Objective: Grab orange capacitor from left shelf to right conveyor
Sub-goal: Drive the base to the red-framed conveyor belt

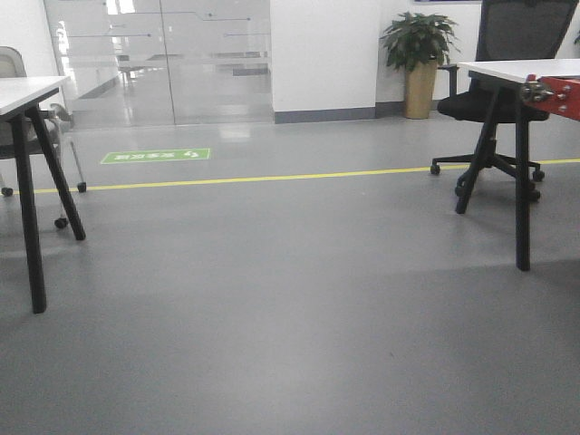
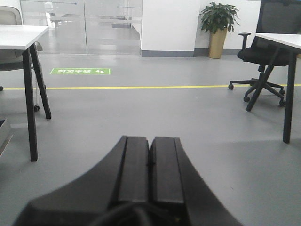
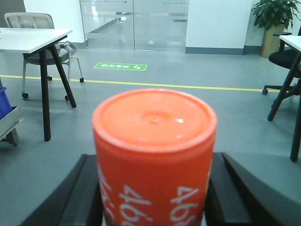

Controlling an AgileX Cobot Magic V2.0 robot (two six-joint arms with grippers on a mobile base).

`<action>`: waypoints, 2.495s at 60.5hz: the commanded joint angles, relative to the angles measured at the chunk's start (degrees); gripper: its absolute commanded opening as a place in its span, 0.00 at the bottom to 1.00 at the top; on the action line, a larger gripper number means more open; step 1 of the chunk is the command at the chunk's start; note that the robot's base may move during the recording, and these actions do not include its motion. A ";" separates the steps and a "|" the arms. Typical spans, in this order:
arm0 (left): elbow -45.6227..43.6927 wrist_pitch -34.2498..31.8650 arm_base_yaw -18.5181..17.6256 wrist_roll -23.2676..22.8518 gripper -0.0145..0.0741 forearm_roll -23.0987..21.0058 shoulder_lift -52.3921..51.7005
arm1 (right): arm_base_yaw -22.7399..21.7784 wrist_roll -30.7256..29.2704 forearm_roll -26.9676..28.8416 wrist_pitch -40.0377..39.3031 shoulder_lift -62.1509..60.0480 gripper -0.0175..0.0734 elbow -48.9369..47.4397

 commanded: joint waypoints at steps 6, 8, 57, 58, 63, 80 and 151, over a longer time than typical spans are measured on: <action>-0.32 -4.79 -0.26 0.00 0.02 -0.10 -0.65 | -0.04 -0.39 -0.43 -5.16 0.77 0.25 -1.89; -0.32 -4.79 -0.26 0.00 0.02 -0.10 -0.65 | -0.04 -0.39 -0.43 -5.16 0.77 0.25 -1.89; -0.32 -4.79 -0.26 0.00 0.02 -0.10 -0.65 | -0.04 -0.39 -0.43 -5.16 0.77 0.25 -1.89; -0.32 -4.79 -0.26 0.00 0.02 -0.10 -0.65 | -0.04 -0.39 -0.43 -5.16 0.77 0.25 -1.89; -0.32 -4.79 -0.26 0.00 0.02 -0.10 -0.65 | -0.04 -0.39 -0.43 -5.16 0.77 0.25 -1.89; -0.32 -4.79 -0.26 0.00 0.02 -0.10 -0.65 | -0.04 -0.39 -0.43 -5.16 0.77 0.25 -1.89; -0.32 -4.79 -0.26 0.00 0.02 -0.10 -0.65 | -0.04 -0.39 -0.43 -5.16 0.77 0.25 -1.89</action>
